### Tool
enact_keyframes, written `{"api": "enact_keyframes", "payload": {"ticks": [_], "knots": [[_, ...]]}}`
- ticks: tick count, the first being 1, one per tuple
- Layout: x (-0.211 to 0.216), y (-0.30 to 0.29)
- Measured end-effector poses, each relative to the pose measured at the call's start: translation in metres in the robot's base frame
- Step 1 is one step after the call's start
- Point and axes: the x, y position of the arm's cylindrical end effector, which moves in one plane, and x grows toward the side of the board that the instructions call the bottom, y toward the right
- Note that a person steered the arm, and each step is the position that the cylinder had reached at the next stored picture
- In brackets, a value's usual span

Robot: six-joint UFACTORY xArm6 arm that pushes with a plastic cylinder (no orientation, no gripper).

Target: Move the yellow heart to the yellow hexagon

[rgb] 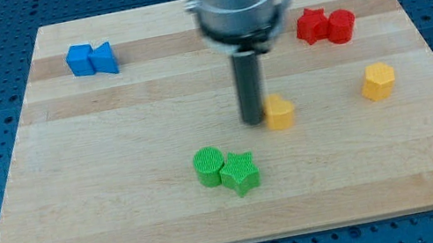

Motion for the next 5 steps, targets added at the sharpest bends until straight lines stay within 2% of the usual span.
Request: {"api": "enact_keyframes", "payload": {"ticks": [1,2,4,5], "knots": [[-0.005,0.004],[-0.001,-0.022],[0.004,0.031],[0.007,0.031]]}}
